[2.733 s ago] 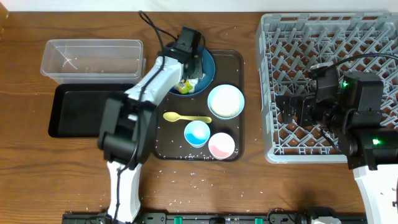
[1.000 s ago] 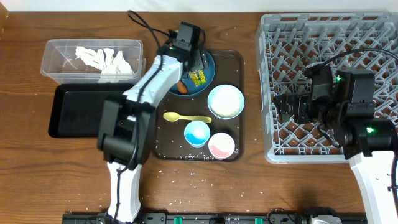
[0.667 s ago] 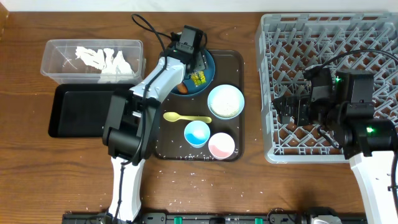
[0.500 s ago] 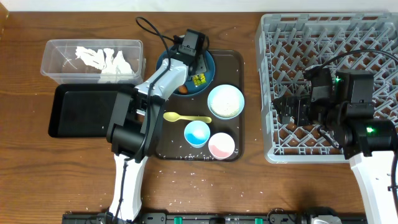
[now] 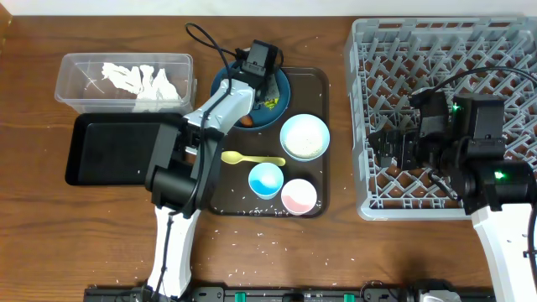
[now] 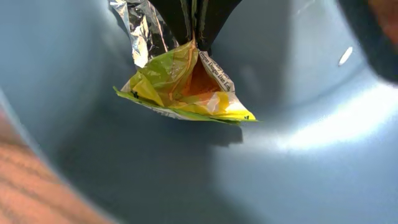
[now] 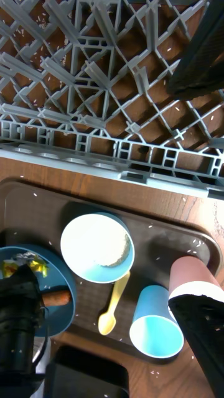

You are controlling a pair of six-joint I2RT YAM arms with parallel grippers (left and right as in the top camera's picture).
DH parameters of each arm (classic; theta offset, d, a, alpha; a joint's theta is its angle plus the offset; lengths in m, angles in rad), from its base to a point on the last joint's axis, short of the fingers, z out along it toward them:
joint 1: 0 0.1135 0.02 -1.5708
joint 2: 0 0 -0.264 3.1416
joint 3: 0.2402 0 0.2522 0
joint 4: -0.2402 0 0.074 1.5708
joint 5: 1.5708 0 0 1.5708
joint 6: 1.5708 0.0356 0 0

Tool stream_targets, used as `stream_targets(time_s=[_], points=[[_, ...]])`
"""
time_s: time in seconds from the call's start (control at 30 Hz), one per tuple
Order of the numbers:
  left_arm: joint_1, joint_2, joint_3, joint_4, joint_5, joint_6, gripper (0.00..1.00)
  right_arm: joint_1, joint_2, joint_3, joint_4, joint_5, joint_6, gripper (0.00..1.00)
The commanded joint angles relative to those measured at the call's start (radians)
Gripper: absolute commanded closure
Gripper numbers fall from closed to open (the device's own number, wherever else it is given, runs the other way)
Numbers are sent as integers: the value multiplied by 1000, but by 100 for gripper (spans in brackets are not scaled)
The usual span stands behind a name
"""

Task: Sort waste into correct bins and load items into the dishwasher rack
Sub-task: 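Reach left gripper back to plate and grasp yellow wrapper, then drop wrapper into clear plastic bin with left gripper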

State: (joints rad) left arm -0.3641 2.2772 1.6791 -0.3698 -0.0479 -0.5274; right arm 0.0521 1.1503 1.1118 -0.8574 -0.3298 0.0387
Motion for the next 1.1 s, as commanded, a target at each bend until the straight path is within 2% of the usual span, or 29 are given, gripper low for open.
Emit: stream_targets(time_s=[0.0, 0.13, 0.27, 0.5, 0.6, 0.63, 0.73, 0.77, 0.93, 1.07], points=[[32, -99, 8, -42, 13, -10, 94, 8, 0, 19, -3, -13, -10, 2], [102, -273, 8, -100, 9, -9, 94, 8, 0, 19, -3, -19, -10, 1], [200, -374, 7, -144, -36, -9, 94, 8, 0, 19, -2, -19, -10, 1], [401, -348, -7, -203, -54, -10, 93, 8, 0, 19, 3, -19, -10, 1], [456, -306, -9, -205, -38, -14, 78, 8, 0, 19, 8, -19, -10, 0], [468, -294, -9, -205, -31, -14, 70, 7, 0, 19, 9, -19, -10, 1], [483, -279, -9, -202, -14, -13, 31, 7, 0, 19, 13, -19, -10, 1], [483, -279, -9, -197, -14, -13, 24, 7, 0, 19, 15, -19, -10, 1], [476, -319, 6, -191, 63, -13, 13, 8, 0, 19, 16, -19, -10, 1], [433, -372, 6, -207, 136, -19, 12, 8, 0, 19, 16, -19, -10, 1]])
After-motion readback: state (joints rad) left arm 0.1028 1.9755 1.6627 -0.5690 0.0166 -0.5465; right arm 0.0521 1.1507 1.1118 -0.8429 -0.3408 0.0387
